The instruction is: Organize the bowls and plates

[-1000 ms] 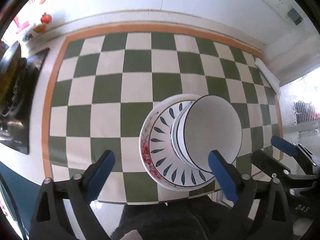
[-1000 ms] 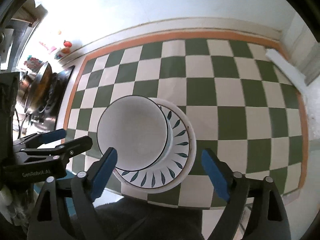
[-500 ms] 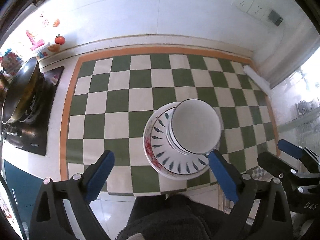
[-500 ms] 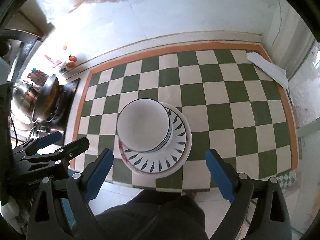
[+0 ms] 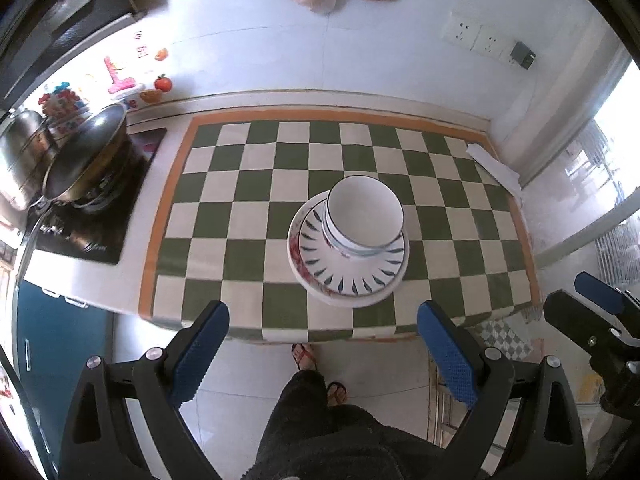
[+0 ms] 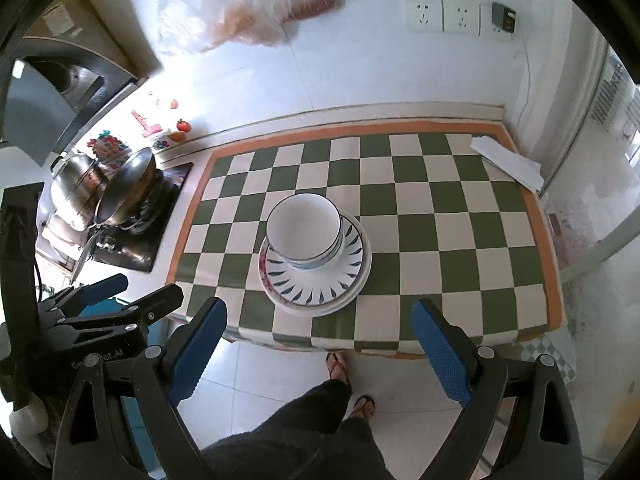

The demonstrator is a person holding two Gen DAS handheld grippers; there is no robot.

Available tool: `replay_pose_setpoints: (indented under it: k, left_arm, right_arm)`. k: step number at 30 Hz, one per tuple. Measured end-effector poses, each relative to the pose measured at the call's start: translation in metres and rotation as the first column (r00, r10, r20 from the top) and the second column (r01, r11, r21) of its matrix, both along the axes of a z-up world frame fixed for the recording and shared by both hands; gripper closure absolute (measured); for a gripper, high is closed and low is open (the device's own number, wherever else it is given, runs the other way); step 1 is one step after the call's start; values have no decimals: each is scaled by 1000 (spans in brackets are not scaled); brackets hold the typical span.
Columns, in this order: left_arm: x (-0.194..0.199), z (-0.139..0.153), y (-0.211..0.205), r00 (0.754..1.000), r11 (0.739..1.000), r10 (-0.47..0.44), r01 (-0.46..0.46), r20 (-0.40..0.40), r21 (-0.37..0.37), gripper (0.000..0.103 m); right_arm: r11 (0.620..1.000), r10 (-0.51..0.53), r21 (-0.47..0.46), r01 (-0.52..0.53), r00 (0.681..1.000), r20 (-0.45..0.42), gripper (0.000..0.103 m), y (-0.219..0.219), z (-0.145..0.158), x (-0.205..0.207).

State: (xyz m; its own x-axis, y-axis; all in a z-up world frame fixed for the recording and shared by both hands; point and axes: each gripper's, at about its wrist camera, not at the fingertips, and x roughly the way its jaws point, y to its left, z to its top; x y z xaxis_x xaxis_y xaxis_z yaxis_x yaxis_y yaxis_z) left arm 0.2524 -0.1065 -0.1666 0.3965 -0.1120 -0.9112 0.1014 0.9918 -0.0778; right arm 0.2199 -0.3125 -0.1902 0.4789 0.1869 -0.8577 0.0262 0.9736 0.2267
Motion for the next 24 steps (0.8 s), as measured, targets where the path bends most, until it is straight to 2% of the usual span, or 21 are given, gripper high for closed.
replay_pose_setpoints:
  k: [6, 12, 24]
  left_arm:
    - [-42, 19, 5, 1000, 1000, 16, -16, 3, -9, 7]
    - [-73, 39, 14, 999, 1000, 21, -21, 47, -5, 7]
    - [-102, 67, 33, 993, 1000, 4, -5, 118, 11, 7]
  right_arm:
    - [1000, 13, -15, -13, 1000, -1, 7, 5, 20, -44]
    - [999, 11, -34, -10, 999, 32, 7, 14, 41, -83]
    - [997, -25, -71, 31, 996, 85, 7, 34, 70, -114]
